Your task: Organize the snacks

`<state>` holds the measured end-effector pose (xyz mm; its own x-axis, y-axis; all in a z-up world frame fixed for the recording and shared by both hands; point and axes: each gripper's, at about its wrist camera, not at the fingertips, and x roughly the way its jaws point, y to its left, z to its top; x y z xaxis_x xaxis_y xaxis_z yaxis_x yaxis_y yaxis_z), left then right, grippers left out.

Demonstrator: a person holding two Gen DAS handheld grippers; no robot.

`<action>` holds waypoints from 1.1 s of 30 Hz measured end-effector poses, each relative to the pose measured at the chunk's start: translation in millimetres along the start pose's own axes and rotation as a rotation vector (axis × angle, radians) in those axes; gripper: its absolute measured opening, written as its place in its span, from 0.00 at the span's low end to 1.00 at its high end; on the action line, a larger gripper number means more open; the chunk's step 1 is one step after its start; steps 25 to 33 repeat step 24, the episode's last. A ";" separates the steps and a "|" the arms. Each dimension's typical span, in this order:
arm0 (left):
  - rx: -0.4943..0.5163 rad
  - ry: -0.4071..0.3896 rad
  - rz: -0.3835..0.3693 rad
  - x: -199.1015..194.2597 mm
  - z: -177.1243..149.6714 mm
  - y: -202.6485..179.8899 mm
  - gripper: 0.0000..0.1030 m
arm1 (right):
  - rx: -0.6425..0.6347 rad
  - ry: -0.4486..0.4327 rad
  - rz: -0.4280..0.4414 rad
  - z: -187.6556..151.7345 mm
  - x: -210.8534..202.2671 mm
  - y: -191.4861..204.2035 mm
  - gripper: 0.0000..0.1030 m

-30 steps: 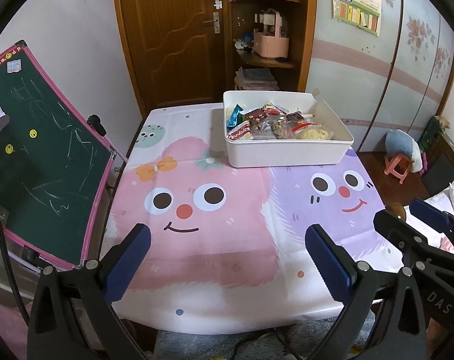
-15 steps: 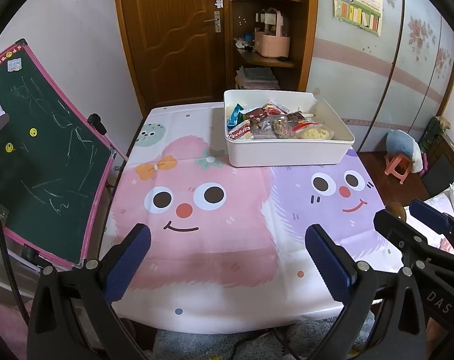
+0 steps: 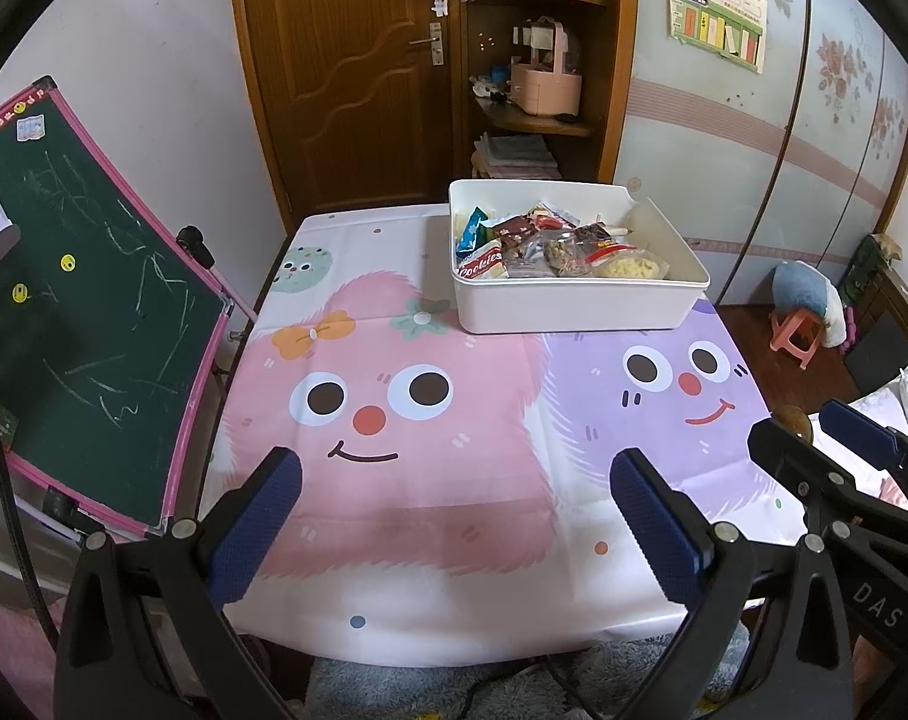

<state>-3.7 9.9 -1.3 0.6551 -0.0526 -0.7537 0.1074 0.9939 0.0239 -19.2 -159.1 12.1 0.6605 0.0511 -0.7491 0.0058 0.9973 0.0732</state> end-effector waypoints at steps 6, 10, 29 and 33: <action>0.000 0.000 0.000 0.6 -0.2 0.8 0.99 | 0.001 -0.001 0.000 0.1 -0.2 0.3 0.68; 0.000 0.001 -0.002 0.7 0.0 1.7 0.99 | 0.002 0.000 0.000 0.3 -0.2 0.3 0.68; 0.005 0.007 -0.017 2.4 -11.3 -2.5 0.99 | 0.012 0.008 -0.020 -2.6 2.8 4.9 0.68; 0.005 0.007 -0.017 2.4 -11.3 -2.5 0.99 | 0.012 0.008 -0.020 -2.6 2.8 4.9 0.68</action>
